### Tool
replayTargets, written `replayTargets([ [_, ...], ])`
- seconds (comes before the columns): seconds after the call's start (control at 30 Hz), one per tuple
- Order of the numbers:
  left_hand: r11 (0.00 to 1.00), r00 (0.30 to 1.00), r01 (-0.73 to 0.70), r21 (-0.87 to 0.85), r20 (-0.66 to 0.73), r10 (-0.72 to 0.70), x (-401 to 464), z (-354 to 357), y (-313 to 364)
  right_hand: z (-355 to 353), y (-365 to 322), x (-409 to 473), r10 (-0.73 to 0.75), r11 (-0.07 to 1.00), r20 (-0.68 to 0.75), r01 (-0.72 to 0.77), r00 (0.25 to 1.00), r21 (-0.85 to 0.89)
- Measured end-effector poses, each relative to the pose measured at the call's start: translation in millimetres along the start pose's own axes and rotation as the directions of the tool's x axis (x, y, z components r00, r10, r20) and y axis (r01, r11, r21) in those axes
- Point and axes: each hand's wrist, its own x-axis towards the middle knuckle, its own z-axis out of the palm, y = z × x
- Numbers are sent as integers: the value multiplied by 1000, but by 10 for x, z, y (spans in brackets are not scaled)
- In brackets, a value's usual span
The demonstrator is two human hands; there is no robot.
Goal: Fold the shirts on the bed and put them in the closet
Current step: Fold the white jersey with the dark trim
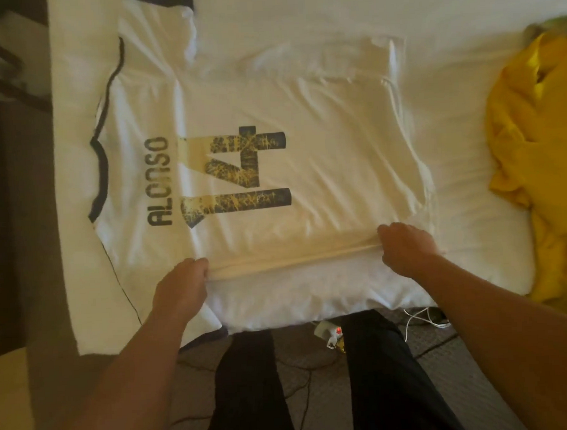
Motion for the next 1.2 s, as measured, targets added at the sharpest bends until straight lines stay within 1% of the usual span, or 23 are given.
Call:
replayTargets([
  [0.07, 995, 999, 11, -95, 40, -8, 192, -179, -73, -163, 22, 123, 25, 999, -24, -25, 999, 34],
  [0.13, 989, 997, 13, -147, 73, -3, 411, -365, -130, -318, 45, 267, 72, 994, -58, -67, 996, 91],
  [0.23, 985, 996, 1, -172, 83, 13, 721, -620, -162, -525, 79, 502, 108, 987, -119, -92, 987, 130],
  [0.37, 987, 999, -6, -161, 33, 12, 1115, -873, -154, -752, 95, 810, 125, 984, -137, -104, 983, 148],
  [0.43, 990, 1000, -11, -140, 6, 12, 1289, -984, -124, -822, 95, 978, 123, 986, -154, -102, 980, 134],
  [0.5, 997, 1000, -11, -78, -11, 10, 1465, -1086, -82, -885, 98, 1150, 117, 988, -177, -96, 977, 124],
  [0.6, 999, 999, -33, 14, -43, 34, 1695, -1223, 11, -968, 108, 1391, 90, 993, -244, -67, 966, 102],
  [0.7, 996, 995, -68, 59, -66, 72, 1900, -1289, 46, -1054, 118, 1595, 89, 994, -313, -65, 946, 86],
  [0.8, 989, 991, -105, 105, -77, 113, 2020, -1281, 18, -1081, 117, 1690, 126, 991, -370, -104, 921, 79],
  [0.87, 983, 990, -81, 165, -98, 98, 2027, -1231, 52, -1060, 84, 1682, 158, 987, -425, -128, 891, 98],
  [0.9, 985, 988, -53, 164, -136, 75, 1980, -1192, 113, -1033, 59, 1650, 174, 984, -450, -133, 876, 122],
  [0.97, 993, 959, -28, 111, -278, 58, 1807, -1084, 296, -944, -25, 1546, 193, 972, -481, -100, 855, 212],
  [1.03, 990, 894, -105, 96, -426, 136, 1602, -893, 544, -792, -152, 1403, 162, 954, -524, 3, 837, 299],
  [1.07, 981, 865, -165, 104, -462, 195, 1509, -771, 638, -702, -239, 1342, 125, 949, -553, 64, 824, 309],
  [1.1, 969, 858, -218, 118, -450, 248, 1436, -647, 732, -609, -307, 1301, 81, 951, -565, 106, 821, 290],
  [1.13, 959, 871, -254, 128, -400, 284, 1397, -508, 828, -509, -333, 1278, 35, 960, -541, 123, 840, 253],
  [1.17, 960, 899, -250, 130, -337, 279, 1381, -390, 907, -417, -322, 1278, 6, 968, -478, 114, 878, 223],
  [1.2, 967, 925, -219, 133, -286, 249, 1389, -297, 948, -333, -275, 1299, 9, 975, -412, 84, 911, 208],
])
